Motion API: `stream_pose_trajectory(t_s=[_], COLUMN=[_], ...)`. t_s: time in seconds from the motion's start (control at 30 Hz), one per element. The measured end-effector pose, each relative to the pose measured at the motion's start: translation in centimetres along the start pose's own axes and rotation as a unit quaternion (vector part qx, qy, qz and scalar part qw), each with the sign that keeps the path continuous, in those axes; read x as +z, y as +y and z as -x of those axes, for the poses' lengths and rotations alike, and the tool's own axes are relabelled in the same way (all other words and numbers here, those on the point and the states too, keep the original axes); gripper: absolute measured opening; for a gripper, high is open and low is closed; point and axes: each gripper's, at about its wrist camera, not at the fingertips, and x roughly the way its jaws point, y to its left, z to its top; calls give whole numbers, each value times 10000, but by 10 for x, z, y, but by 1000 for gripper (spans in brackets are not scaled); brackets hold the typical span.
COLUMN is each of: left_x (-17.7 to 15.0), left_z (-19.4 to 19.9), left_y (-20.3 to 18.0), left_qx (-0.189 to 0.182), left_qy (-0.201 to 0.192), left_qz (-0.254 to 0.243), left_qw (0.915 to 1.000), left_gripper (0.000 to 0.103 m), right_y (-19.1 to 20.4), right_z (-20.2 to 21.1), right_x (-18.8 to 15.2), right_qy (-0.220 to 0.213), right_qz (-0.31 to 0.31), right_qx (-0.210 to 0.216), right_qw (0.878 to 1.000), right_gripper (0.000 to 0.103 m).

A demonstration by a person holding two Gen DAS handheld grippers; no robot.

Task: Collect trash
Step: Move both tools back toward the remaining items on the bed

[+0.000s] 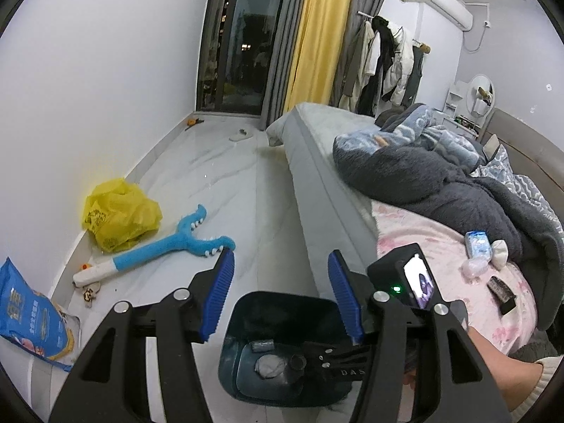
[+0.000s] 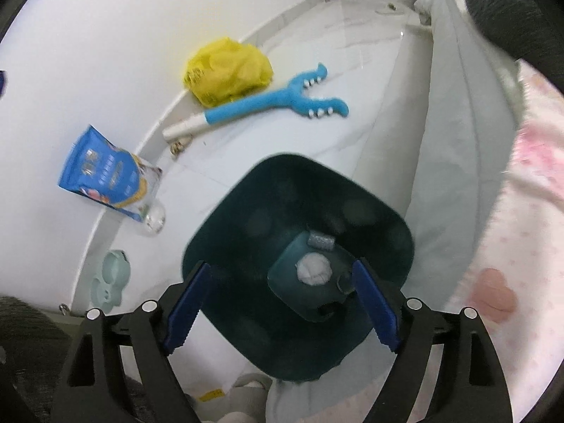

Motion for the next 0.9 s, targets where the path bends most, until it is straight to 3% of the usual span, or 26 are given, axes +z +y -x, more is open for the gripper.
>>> stream_pose_trajectory(t_s=[0.2,0.4,0.9], left_x=[8,14,15], left_z=[1,-2,-18], left_y=[-26,-58,-125], left_qx=[-119,-282,-698], left_qy=[-111,-160,-80], left_qz=[-119,-300,-589], left_qw=[9998,9990,9958], left_gripper=[69,80,88], right_y=[-11,-33,-86], right_z=[45,90,157], right_x=[-5,-15,-48], right_qy=[-618,-1059,-1589], right_qz=[79,-11,-265], right_qx=[38,-181,-653], right_qw=[9981,9942,9848], right_gripper=[86,90,91])
